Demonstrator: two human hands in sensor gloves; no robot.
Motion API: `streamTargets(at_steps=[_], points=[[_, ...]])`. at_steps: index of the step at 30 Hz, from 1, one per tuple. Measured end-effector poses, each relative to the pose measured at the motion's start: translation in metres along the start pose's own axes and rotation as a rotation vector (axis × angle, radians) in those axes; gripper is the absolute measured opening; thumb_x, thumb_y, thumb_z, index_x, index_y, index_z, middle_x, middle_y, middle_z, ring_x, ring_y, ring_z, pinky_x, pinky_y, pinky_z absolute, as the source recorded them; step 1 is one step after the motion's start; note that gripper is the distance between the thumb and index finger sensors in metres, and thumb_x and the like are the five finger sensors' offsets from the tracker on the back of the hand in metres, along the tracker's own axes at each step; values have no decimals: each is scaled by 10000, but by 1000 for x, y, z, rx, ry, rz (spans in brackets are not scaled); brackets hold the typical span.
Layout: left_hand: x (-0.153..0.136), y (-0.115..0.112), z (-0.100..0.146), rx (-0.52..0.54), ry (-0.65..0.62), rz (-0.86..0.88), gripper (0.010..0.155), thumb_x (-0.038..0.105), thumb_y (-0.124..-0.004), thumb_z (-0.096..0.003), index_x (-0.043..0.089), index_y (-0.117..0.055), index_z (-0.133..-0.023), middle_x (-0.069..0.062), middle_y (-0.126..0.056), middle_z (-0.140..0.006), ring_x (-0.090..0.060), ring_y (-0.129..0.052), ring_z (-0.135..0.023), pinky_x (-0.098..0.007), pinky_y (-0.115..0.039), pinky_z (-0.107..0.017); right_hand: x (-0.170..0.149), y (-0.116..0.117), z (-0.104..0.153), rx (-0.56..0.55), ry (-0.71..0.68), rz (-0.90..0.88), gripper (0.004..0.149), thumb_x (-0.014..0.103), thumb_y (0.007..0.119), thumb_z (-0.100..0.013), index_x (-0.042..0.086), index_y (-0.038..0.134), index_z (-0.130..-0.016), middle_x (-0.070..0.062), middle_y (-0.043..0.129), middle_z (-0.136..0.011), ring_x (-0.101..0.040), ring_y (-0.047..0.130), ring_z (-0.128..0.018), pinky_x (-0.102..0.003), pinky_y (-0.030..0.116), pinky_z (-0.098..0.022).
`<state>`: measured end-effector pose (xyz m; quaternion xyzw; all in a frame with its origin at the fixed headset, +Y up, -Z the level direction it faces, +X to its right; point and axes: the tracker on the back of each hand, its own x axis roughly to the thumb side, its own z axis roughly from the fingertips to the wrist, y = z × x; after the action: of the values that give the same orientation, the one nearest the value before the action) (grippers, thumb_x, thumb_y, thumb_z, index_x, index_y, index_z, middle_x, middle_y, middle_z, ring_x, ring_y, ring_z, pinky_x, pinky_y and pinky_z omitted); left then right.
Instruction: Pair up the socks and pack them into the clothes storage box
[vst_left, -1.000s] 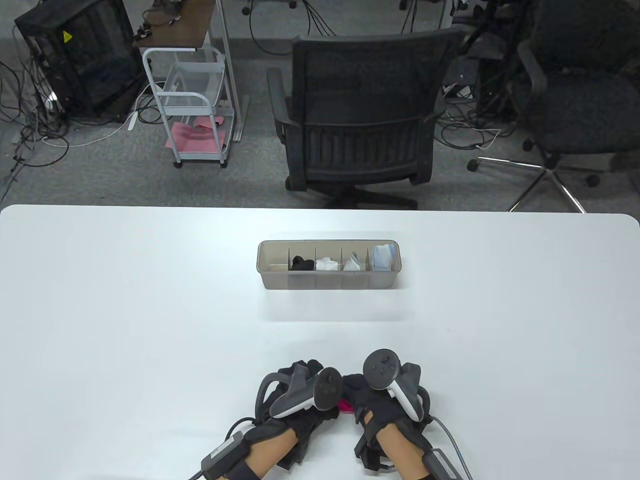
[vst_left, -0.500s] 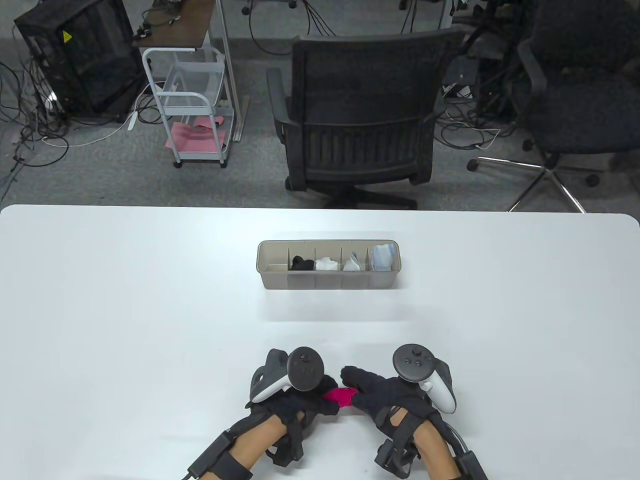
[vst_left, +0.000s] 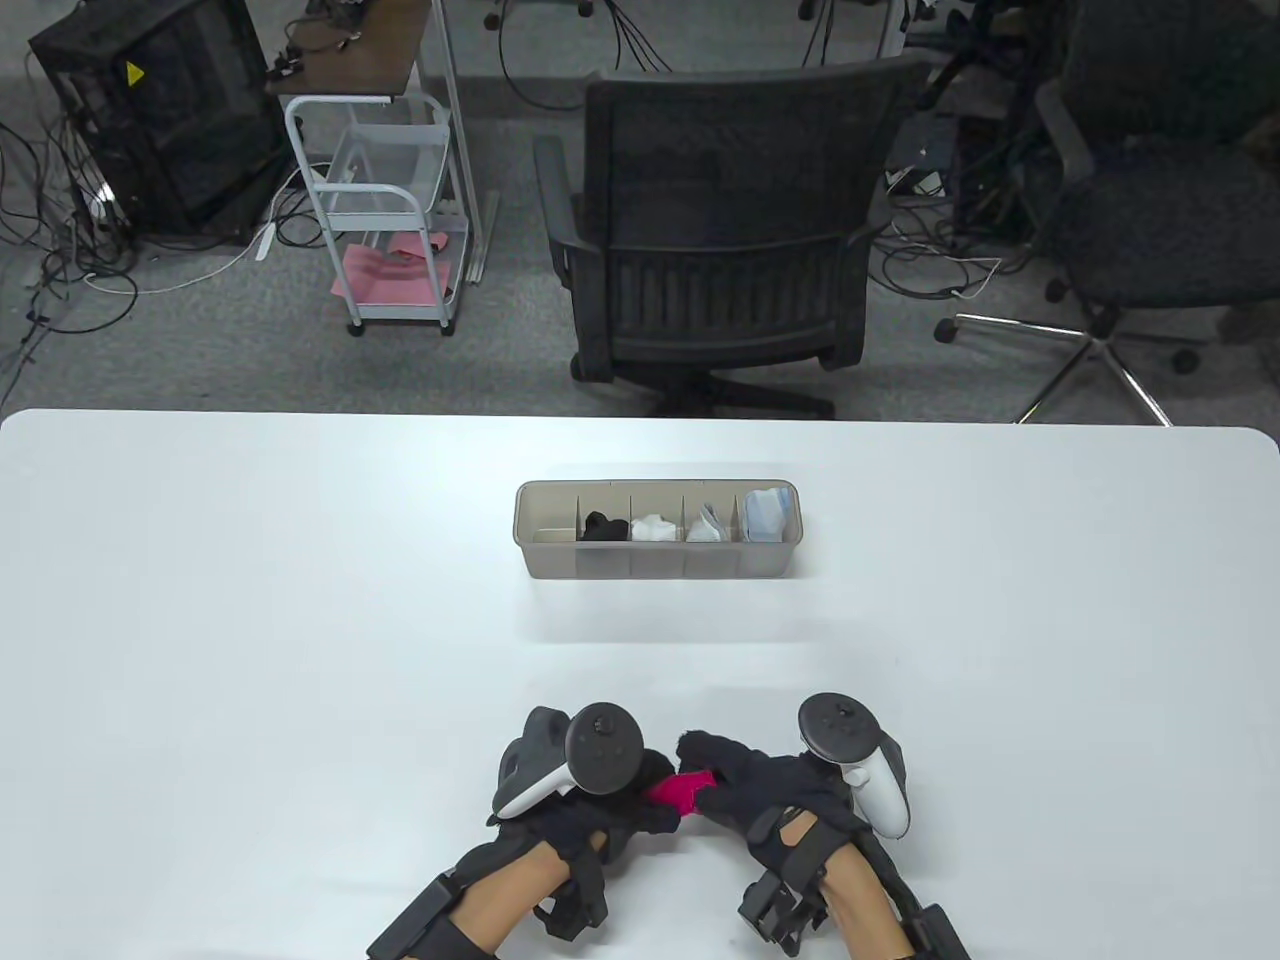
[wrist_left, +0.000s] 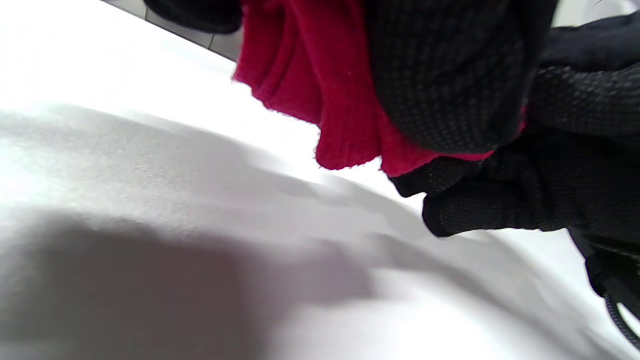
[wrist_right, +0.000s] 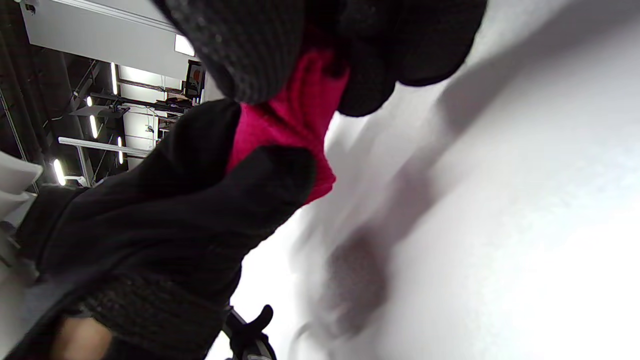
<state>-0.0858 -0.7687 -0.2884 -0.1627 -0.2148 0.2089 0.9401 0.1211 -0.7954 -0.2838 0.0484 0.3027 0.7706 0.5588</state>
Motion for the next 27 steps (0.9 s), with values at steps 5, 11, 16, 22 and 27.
streamTargets(at_steps=[5,11,16,22,27], points=[[8,3,6,17,-77,-34,732,455,-908,-344,-60,-899,-864,-82,-745,-616,-360,-709,-524,-611,-570,-451,1,9,0,79,-5,82,646,298,789,-429,233,514,-1010,-113,640,-1079,-267,794,-875,-462,701,-658],[0,7,8,83,-45,13,757,501,-903,-328,-46,-940,-850,-69,-827,-582,-363,-790,-482,-613,-629,-425,11,8,2,-87,-64,156,606,331,812,-399,179,644,-961,-175,883,-941,-241,1039,-699,-396,901,-500],[12,29,28,371,59,-16,675,400,-864,-401,143,-652,-988,-135,-768,-823,-407,-749,-601,-608,-604,-455,13,1,6,-364,-25,156,534,352,818,-389,191,744,-894,-150,966,-838,-198,1085,-576,-359,931,-420],[31,16,30,327,-1,-182,623,483,-841,-392,90,-842,-874,-149,-911,-669,-413,-827,-490,-614,-649,-400,19,2,15,-443,-92,58,543,350,867,-365,173,773,-869,-167,989,-806,-207,1111,-543,-360,950,-395],[33,17,29,430,11,-211,528,425,-822,-418,121,-837,-849,-171,-908,-658,-422,-820,-475,-619,-643,-390,22,2,20,-442,-134,-13,566,311,946,-335,166,782,-856,-154,985,-819,-213,1115,-579,-377,958,-415]])
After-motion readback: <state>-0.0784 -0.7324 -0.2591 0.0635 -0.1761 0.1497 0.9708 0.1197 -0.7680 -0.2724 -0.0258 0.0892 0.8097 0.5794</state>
